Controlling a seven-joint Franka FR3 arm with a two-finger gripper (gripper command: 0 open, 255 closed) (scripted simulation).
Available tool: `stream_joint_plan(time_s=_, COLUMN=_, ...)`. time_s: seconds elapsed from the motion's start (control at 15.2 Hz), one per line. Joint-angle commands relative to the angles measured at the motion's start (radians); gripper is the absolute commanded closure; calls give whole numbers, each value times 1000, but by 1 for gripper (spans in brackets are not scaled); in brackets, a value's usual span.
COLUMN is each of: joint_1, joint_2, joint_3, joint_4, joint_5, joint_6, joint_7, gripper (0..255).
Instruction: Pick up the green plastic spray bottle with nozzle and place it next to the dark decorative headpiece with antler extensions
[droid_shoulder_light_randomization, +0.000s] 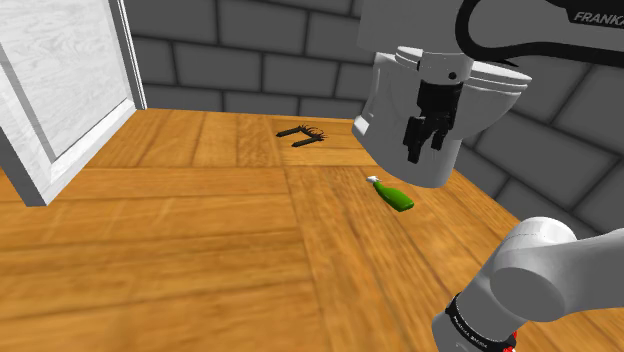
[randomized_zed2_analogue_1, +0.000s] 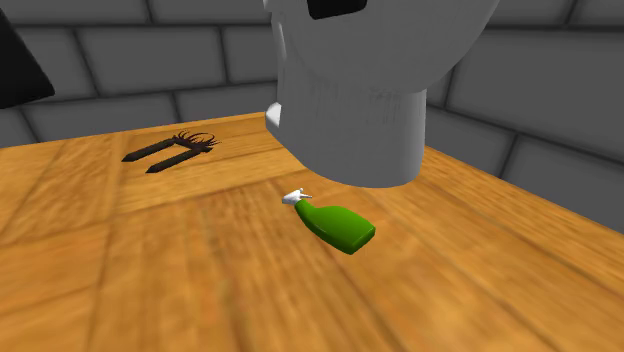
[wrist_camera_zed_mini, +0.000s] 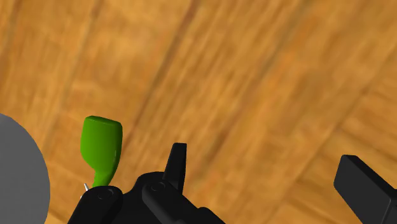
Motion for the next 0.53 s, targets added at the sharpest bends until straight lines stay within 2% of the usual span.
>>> stream_joint_plan(time_s=0.0, joint_1=0, joint_2=0, joint_3=0, joint_4=0, joint_5=0, joint_6=0, joint_7=0, gripper=0)
stream_joint_plan(time_s=0.46, joint_1=-39, joint_2=15, joint_3=-129, joint_4=-159, joint_5=-87, joint_6=238, joint_7=-119, gripper=0)
